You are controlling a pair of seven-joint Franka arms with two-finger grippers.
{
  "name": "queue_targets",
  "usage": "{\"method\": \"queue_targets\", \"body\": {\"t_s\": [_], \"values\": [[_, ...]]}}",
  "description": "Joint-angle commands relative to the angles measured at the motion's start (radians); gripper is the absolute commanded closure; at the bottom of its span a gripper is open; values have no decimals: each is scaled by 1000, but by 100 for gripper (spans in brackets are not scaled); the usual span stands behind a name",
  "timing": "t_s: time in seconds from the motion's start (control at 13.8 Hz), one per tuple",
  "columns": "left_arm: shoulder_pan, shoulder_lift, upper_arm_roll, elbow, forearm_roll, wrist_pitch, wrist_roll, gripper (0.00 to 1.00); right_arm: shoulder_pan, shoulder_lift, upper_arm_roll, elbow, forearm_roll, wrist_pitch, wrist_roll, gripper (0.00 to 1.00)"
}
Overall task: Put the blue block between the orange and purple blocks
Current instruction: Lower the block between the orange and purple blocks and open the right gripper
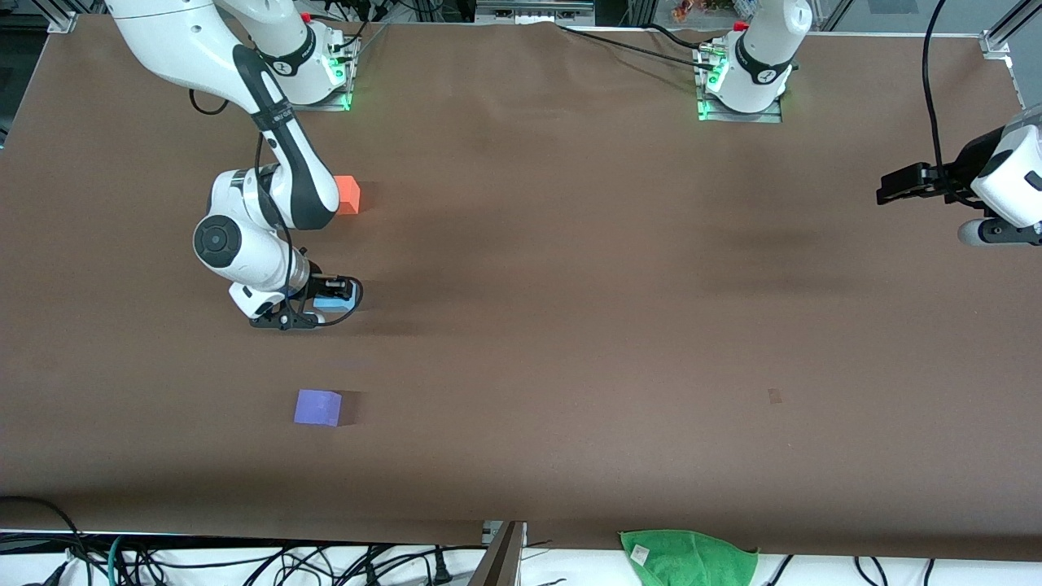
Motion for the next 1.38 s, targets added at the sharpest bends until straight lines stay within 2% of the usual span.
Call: {"method": "queue_targets", "body": {"t_s": [0.0, 0.22, 0.43, 1.09, 1.16, 1.3], "values": [[-3, 2, 3, 8, -15, 4, 9, 0, 2, -27, -2, -40, 12, 17, -12, 59], [-3, 2, 3, 10, -15, 4, 11, 0, 2, -22, -4, -38, 12, 17, -13, 58], [-3, 2, 3, 10, -15, 4, 11, 0, 1, -21, -7, -35, 11, 17, -15, 52], [-3, 2, 3, 8, -15, 4, 11, 0, -5, -16, -10, -29, 11, 17, -36, 49], [-3, 2, 3, 8, -15, 4, 11, 0, -5, -16, -10, -29, 11, 17, -36, 47], [-3, 2, 3, 8, -15, 4, 11, 0, -5, -17, -10, -23, 11, 16, -33, 20]]}}
